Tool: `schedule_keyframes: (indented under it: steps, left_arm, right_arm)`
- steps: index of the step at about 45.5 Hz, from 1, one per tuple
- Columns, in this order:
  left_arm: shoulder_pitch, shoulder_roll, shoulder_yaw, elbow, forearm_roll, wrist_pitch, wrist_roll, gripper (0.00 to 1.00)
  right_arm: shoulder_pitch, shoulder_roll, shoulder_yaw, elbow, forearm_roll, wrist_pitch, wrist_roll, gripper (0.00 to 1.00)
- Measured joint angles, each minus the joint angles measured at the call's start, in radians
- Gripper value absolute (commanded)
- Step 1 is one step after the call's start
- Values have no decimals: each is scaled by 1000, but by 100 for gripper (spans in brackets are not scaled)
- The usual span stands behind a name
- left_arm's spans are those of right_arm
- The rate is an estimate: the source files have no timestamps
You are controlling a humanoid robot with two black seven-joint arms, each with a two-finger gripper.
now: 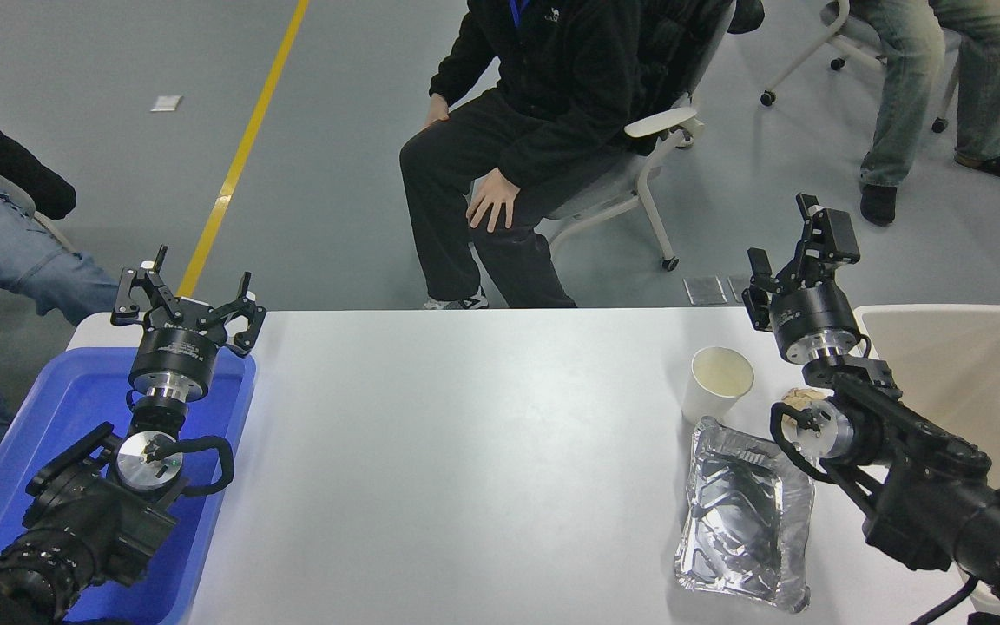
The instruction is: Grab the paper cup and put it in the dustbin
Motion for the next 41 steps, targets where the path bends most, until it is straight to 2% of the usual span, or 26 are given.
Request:
schedule_keyframes:
  steps: [13, 41]
  left_arm:
    - [0, 0, 0, 0, 0, 0, 0, 99]
    - [0, 0, 0, 0, 0, -1, 0, 99]
  right_arm:
    - [-4, -1, 0, 3, -1, 2, -45, 100]
    - [23, -57, -138, 12, -13, -9, -59, 100]
